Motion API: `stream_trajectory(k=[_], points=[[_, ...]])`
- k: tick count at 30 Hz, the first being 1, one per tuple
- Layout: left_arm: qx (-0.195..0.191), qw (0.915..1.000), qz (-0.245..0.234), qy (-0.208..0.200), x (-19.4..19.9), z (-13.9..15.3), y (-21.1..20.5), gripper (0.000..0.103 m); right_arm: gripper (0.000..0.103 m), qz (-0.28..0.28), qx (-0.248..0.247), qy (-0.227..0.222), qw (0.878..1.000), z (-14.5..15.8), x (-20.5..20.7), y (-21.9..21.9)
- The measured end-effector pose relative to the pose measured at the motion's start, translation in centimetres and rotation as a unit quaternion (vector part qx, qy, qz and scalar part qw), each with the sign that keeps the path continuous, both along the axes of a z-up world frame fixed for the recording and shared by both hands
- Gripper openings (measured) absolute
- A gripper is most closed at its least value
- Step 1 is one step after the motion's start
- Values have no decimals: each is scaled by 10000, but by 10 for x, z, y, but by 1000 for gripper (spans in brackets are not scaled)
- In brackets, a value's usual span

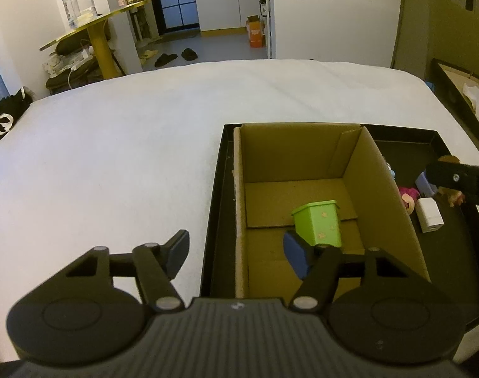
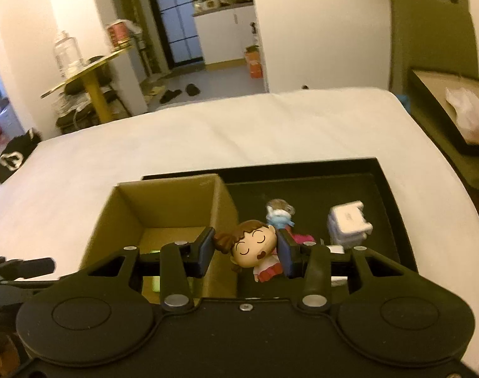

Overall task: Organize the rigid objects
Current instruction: 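Carry the doll figurine with the right gripper into the box and release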

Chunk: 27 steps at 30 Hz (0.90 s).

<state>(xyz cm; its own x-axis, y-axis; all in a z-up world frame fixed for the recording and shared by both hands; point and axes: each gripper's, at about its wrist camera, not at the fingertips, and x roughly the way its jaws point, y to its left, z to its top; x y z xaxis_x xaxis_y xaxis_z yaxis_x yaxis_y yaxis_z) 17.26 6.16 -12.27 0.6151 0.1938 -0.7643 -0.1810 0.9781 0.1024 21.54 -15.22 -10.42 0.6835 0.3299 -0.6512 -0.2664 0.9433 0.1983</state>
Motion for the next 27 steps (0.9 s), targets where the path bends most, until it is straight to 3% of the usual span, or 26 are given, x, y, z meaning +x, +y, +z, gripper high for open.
stream_trajectory(k=[6, 11, 15, 27], points=[[-211, 9997, -76, 81, 2, -3, 5, 48, 42, 441, -199, -239, 9985, 5, -7, 20], [-395, 9991, -60, 162, 6, -9, 10, 22, 42, 756, -336, -325, 9960, 8, -8, 35], [-405, 9990, -40, 171, 7, -12, 11, 7, 42, 931, -490, -302, 9940, 6, -6, 47], [-676, 9977, 45, 44, 5, -13, 22, 6, 42, 1351, -691, -364, 9878, 9, 4, 86]])
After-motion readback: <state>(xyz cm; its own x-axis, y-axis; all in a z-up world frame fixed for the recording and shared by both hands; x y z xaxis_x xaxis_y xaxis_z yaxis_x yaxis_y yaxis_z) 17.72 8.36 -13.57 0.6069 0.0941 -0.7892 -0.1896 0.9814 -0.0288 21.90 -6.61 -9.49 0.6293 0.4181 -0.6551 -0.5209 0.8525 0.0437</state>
